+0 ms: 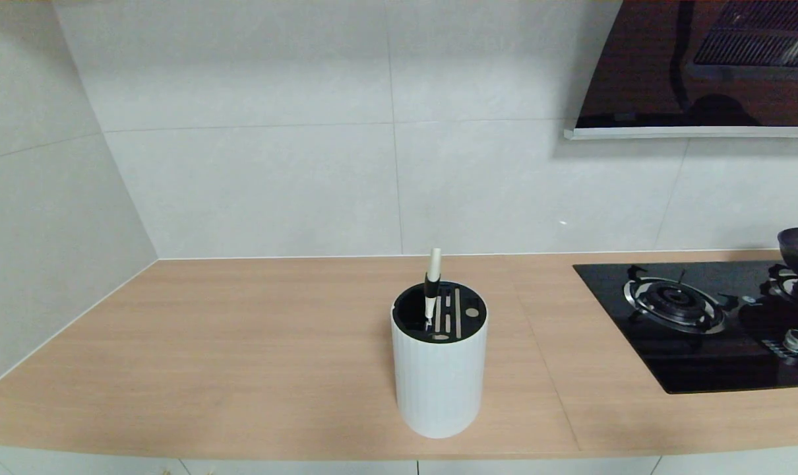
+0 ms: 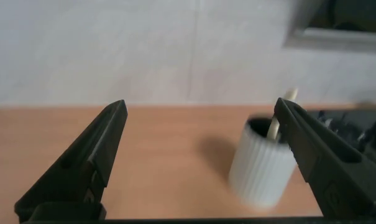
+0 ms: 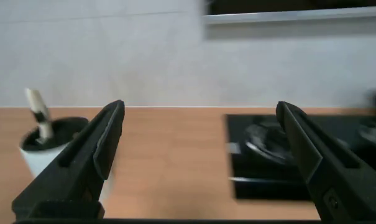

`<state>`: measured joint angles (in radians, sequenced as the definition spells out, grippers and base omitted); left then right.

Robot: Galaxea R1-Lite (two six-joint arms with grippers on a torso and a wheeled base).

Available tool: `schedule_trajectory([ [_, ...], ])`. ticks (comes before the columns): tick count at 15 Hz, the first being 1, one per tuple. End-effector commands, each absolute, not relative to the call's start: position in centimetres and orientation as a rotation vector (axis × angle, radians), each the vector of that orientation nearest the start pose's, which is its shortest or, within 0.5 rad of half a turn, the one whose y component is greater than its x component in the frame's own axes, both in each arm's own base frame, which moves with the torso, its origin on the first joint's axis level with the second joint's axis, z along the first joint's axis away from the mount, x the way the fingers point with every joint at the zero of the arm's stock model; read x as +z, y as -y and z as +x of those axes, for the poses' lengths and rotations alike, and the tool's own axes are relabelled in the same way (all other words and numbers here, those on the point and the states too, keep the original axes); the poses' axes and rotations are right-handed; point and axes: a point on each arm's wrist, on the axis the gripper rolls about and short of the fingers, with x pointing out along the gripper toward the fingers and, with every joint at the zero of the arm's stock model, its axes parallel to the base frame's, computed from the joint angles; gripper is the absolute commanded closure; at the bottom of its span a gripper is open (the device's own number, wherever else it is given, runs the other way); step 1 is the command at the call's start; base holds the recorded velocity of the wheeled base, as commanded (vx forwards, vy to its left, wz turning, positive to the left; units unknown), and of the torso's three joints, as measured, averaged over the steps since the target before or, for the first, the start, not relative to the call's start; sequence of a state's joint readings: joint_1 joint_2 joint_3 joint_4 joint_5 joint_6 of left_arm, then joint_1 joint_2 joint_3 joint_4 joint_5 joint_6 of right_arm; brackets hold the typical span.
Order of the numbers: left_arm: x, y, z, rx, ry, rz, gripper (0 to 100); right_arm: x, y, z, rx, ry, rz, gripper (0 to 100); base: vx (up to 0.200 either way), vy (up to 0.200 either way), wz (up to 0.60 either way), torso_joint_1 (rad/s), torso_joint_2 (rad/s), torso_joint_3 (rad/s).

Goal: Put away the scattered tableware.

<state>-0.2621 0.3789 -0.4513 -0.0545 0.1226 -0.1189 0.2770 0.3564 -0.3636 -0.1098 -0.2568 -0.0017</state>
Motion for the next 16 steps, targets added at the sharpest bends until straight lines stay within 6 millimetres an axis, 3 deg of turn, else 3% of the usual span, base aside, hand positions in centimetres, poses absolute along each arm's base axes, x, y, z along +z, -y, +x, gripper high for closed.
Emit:
schedule_trajectory([
  [1, 17.9, -1.0, -5.6, -0.037, 0.216, -0.145, 0, 16.6, 1.4, -4.6, -0.078, 0.186, 0.044, 0, 0.000, 0.000, 0.00, 0.000, 0.00, 0.000],
  [4, 17.8, -0.8, -5.6, 0.044, 0.219, -0.137, 0, 16.3, 1.1, -4.5, -0.133, 0.177, 0.034, 0, 0.000, 0.000, 0.00, 0.000, 0.00, 0.000],
  [5, 16.2, -0.3, -6.4, 0.079, 0.258, -0.088, 0, 15.2, 0.7, -4.6, -0.202, 0.174, 0.025, 0, 0.000, 0.000, 0.00, 0.000, 0.00, 0.000],
  [7, 14.2, -0.3, -5.4, 0.129, 0.199, -0.052, 0, 13.4, 0.3, -4.8, -0.140, 0.179, 0.006, 0, 0.000, 0.000, 0.00, 0.000, 0.00, 0.000],
  [8, 13.9, -0.3, -5.2, 0.152, 0.191, -0.053, 0, 12.9, 0.3, -4.5, -0.143, 0.160, 0.005, 0, 0.000, 0.000, 0.00, 0.000, 0.00, 0.000],
  [11, 10.3, -0.3, -3.2, 0.159, 0.096, -0.018, 0, 9.4, 0.4, -2.8, -0.173, 0.076, 0.000, 0, 0.000, 0.000, 0.00, 0.000, 0.00, 0.000],
  [13, 8.1, -0.3, -2.3, 0.159, 0.054, 0.028, 0, 8.2, 0.4, -2.3, -0.163, 0.058, 0.005, 0, 0.000, 0.000, 0.00, 0.000, 0.00, 0.000],
  [16, 7.6, -0.1, -2.3, 0.038, 0.009, 0.014, 0, 7.5, 0.1, -2.3, -0.069, -0.008, -0.005, 0, 0.000, 0.000, 0.00, 0.000, 0.00, 0.000],
])
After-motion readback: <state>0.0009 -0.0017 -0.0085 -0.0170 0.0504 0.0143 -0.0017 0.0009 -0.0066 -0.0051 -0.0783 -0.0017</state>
